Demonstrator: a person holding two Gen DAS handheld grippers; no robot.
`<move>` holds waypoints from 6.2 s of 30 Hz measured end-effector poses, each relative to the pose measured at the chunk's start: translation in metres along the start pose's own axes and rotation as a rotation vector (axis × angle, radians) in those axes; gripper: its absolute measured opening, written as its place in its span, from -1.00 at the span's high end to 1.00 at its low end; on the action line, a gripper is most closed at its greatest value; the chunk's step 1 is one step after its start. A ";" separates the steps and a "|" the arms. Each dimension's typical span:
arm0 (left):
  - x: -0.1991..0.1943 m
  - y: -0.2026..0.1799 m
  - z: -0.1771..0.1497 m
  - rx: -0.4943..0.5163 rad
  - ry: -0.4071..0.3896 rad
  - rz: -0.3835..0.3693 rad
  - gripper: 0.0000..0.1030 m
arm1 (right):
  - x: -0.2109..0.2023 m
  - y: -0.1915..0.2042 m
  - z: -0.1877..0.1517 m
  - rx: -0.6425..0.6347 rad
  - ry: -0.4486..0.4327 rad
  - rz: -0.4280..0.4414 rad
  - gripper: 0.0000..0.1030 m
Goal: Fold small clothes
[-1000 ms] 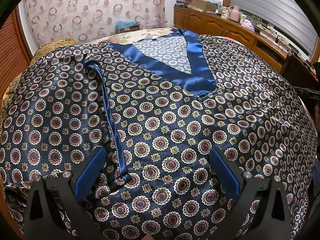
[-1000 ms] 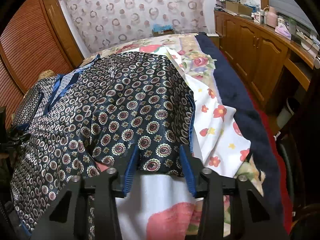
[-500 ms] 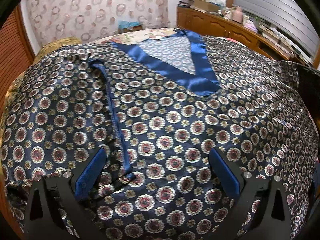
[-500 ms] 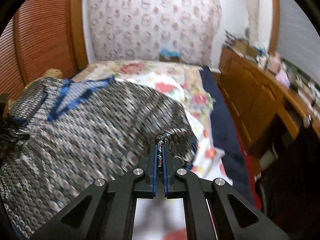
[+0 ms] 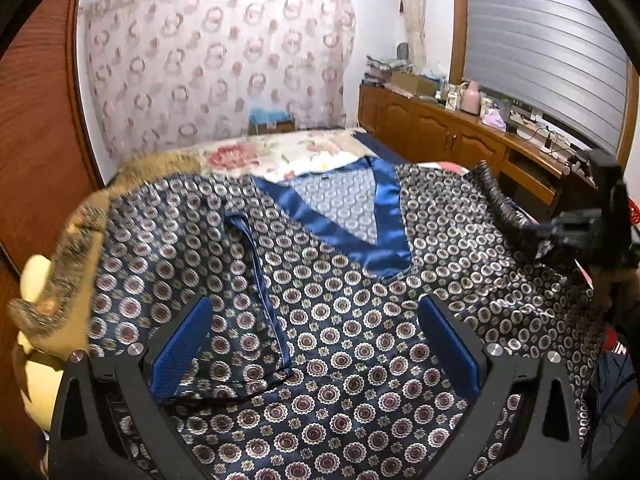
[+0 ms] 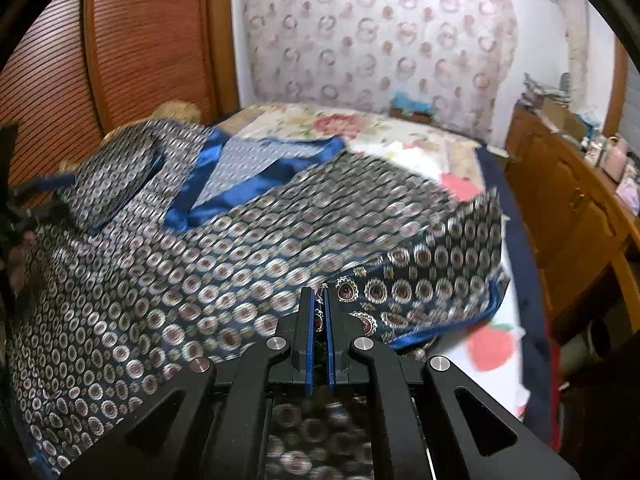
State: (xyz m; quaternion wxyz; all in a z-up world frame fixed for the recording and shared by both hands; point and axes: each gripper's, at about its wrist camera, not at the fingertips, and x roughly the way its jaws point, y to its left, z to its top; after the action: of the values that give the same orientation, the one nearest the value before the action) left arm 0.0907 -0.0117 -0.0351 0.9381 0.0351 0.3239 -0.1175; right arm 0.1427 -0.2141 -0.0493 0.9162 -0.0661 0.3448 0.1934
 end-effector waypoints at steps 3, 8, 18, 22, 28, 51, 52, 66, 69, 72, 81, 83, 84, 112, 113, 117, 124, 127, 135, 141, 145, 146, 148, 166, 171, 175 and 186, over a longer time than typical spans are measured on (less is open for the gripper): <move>-0.010 -0.006 0.005 0.033 -0.011 0.012 -1.00 | 0.005 0.004 -0.002 0.003 0.017 0.026 0.91; -0.016 -0.019 0.007 0.061 -0.026 0.001 -1.00 | 0.001 0.012 -0.004 -0.022 0.019 0.016 0.84; -0.022 -0.047 0.005 0.079 -0.030 -0.063 -1.00 | -0.029 0.001 0.006 -0.012 -0.073 -0.033 0.18; -0.018 -0.049 0.003 0.081 -0.019 -0.062 -1.00 | -0.030 -0.021 0.008 0.018 -0.076 -0.094 0.16; -0.011 -0.045 0.001 0.068 -0.005 -0.057 -1.00 | 0.012 -0.051 0.014 0.120 0.009 -0.141 0.16; -0.009 -0.021 0.001 0.029 0.004 -0.024 -1.00 | 0.058 -0.033 0.081 0.069 -0.043 -0.030 0.88; -0.009 -0.019 0.001 0.028 0.004 -0.023 -1.00 | 0.059 -0.027 0.083 0.059 -0.047 -0.019 0.88; -0.007 0.005 0.006 0.003 0.002 -0.011 -1.00 | 0.040 -0.029 0.072 0.014 -0.100 -0.060 -0.01; -0.007 0.015 0.010 -0.003 0.000 -0.008 -1.00 | 0.053 -0.041 0.067 0.038 -0.032 -0.114 -0.01; -0.003 0.029 0.016 0.010 0.004 0.031 -1.00 | 0.064 -0.049 0.064 0.053 0.006 -0.144 -0.01; 0.023 0.093 0.041 -0.034 0.046 0.123 -1.00 | 0.122 -0.076 0.071 0.094 0.099 -0.153 -0.01; 0.029 0.109 0.046 -0.058 0.051 0.127 -0.96 | 0.129 -0.079 0.072 0.093 0.108 -0.150 -0.01; 0.032 0.115 0.048 -0.068 0.055 0.125 -0.89 | 0.133 -0.081 0.074 0.089 0.113 -0.149 -0.01; 0.104 0.191 0.073 -0.189 0.188 0.092 0.44 | 0.142 -0.101 0.081 0.102 0.109 -0.100 -0.02; 0.104 0.190 0.074 -0.185 0.184 0.093 0.54 | 0.144 -0.102 0.083 0.106 0.111 -0.100 -0.02; 0.096 0.185 0.079 -0.170 0.150 0.084 0.87 | 0.149 -0.106 0.089 0.111 0.111 -0.085 -0.02; 0.074 0.168 0.088 -0.144 0.069 0.060 0.95 | 0.155 -0.101 0.096 0.072 0.120 -0.055 0.71; 0.063 0.158 0.090 -0.135 0.034 0.049 0.95 | 0.152 -0.093 0.097 0.044 0.117 -0.057 0.90; 0.021 0.129 0.082 -0.118 -0.047 0.010 0.96 | 0.082 -0.082 0.091 0.058 -0.061 -0.056 0.95; -0.014 0.115 0.057 -0.119 -0.083 0.000 0.96 | 0.024 -0.060 0.058 0.041 -0.135 -0.042 0.99; -0.032 0.106 0.036 -0.117 -0.089 0.007 0.96 | 0.002 -0.052 0.033 0.060 -0.161 -0.025 0.99; -0.037 0.105 0.029 -0.118 -0.092 0.009 0.96 | -0.005 -0.051 0.026 0.066 -0.169 -0.024 0.99; -0.048 0.102 0.020 -0.129 -0.099 0.009 0.96 | -0.015 -0.049 0.015 0.081 -0.183 -0.011 0.99; -0.150 0.091 -0.069 -0.171 -0.113 0.080 0.95 | -0.106 -0.052 -0.106 0.190 -0.063 -0.020 0.98; -0.152 0.099 -0.067 -0.173 -0.112 0.093 0.21 | -0.107 -0.048 -0.095 0.163 -0.035 -0.033 0.93; -0.146 0.104 -0.057 -0.161 -0.117 0.088 0.06 | -0.117 -0.042 -0.087 0.143 -0.061 -0.035 0.93; -0.082 0.121 -0.043 -0.155 -0.028 0.103 -0.39 | -0.132 -0.028 -0.077 0.067 -0.107 -0.103 0.12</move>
State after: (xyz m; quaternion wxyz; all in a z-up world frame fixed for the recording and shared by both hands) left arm 0.0318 0.1284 -0.0196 0.9473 -0.0226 0.3166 -0.0444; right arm 0.0164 -0.3001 -0.0210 0.9437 -0.0424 0.2980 0.1376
